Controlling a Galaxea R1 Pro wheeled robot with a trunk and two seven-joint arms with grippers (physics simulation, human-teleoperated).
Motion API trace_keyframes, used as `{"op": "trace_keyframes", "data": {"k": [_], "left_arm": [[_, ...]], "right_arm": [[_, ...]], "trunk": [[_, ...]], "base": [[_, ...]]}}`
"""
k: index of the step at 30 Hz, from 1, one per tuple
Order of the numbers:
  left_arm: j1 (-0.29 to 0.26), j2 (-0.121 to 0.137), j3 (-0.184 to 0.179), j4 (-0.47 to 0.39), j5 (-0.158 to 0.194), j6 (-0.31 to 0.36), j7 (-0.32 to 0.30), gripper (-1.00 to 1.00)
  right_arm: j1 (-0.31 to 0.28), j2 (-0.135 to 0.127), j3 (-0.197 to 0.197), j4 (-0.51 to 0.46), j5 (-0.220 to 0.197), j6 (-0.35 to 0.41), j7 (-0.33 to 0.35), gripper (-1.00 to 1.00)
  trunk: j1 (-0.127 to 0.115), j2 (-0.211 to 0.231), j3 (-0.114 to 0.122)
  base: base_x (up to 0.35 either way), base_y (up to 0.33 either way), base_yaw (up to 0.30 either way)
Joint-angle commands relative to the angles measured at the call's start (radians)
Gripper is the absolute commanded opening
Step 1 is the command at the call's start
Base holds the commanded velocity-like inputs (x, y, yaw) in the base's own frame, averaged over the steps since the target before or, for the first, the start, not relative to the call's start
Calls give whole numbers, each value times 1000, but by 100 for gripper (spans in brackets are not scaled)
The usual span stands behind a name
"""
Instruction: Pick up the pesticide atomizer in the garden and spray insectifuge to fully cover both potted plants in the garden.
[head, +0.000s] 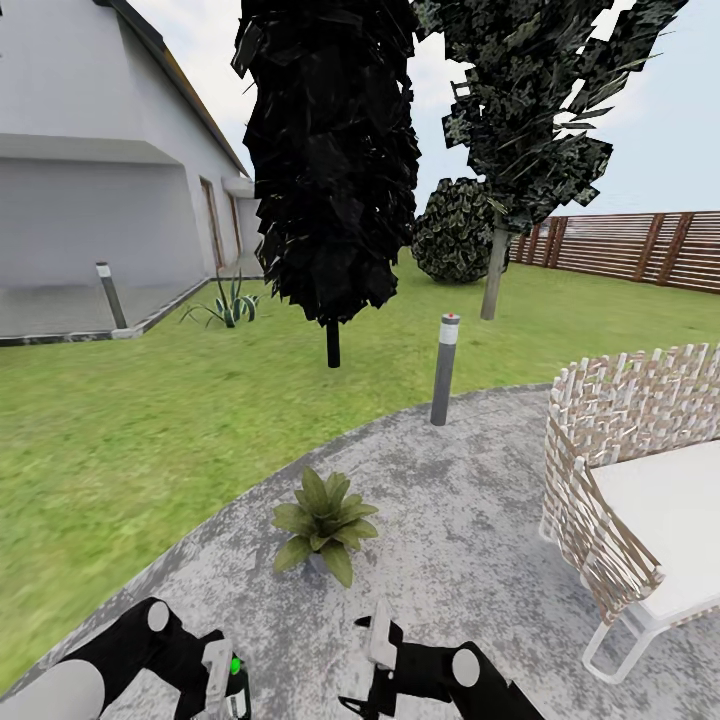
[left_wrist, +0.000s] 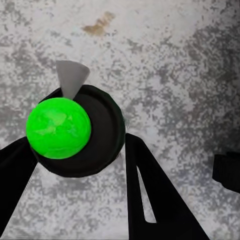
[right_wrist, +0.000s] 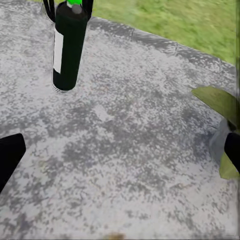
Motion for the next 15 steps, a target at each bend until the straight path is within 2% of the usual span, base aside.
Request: {"op": "trace_keyframes", "data": {"k": [1, 3, 4, 7, 8, 10, 11, 13, 14, 15], "left_arm": [[-1, 1, 8, -3, -2, -1, 6, -100], [-1, -1, 36, -3, -1, 3, 20, -100], [-1, -4, 69, -1, 0, 6, 35, -100], [-1, -6, 145, 3, 0, 9, 58, -100], [-1, -7, 179, 4, 0, 11, 62, -100], [-1, -7, 217, 5, 0, 21, 67, -100], [-1, -7, 241, 6, 0, 43, 73, -100], [-1, -8, 268, 5, 0, 88, 91, -100], [-1, -9, 281, 4, 0, 126, 110, -100], [-1, -10, 288, 4, 0, 150, 121, -100]], "right_arm": [[0, -9, -2, 1, 10, -7, -18, 100], [0, -36, -2, 13, 9, -7, -70, 100], [0, -54, -2, 39, 9, -7, -126, 100], [0, -68, -4, 131, 8, -8, -266, 100], [1, -71, -5, 185, 7, -8, -353, 100], [1, -72, -5, 255, 5, -9, -490, 100], [1, -72, -5, 301, 3, -10, -600, 100], [0, -69, -6, 349, 0, -10, -744, 100], [0, -65, -5, 373, -3, -10, -836, 100], [1, -62, -4, 382, -4, -10, -887, 100]], "trunk": [[0, 0, -1], [0, 0, -1], [0, 0, -1], [0, 0, -1], [0, 0, -1], [0, 0, -1], [0, 0, -1], [0, 0, -1], [0, 0, -1], [0, 0, -1]], "base": [[0, 0, 0], [0, 0, 0], [0, 0, 0], [0, 0, 0], [0, 0, 0], [0, 0, 0], [0, 0, 0], [0, 0, 0], [0, 0, 0], [0, 0, 0]]}}
